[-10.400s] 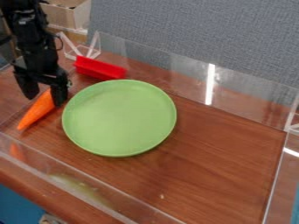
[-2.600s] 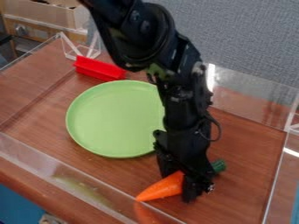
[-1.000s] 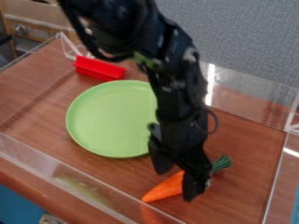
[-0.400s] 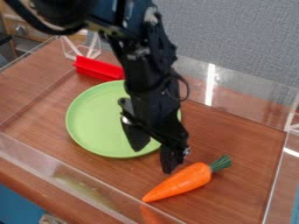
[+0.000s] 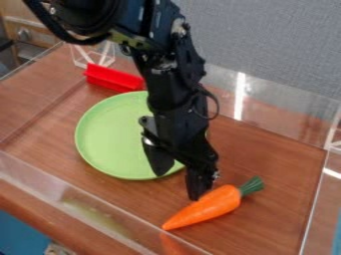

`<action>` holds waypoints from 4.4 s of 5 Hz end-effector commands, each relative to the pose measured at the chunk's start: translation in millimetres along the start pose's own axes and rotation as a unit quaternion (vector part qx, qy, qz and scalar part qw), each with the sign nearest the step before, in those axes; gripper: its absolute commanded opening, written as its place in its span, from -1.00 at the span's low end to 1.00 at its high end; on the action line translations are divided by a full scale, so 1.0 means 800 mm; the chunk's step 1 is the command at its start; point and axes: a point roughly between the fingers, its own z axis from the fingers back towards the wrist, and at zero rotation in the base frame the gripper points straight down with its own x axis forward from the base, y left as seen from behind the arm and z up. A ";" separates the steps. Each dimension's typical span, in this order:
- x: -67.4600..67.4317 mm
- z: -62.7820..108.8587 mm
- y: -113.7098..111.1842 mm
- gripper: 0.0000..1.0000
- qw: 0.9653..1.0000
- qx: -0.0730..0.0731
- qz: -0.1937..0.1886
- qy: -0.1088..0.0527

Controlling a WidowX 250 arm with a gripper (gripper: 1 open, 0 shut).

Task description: Put the carrot on the right side

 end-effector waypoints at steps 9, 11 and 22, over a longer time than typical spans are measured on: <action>0.029 0.010 0.016 1.00 0.999 -0.001 0.037 -0.024; 0.031 0.012 0.018 1.00 0.999 -0.001 0.043 -0.023; 0.023 -0.031 -0.040 -1.00 0.993 0.050 -0.090 0.058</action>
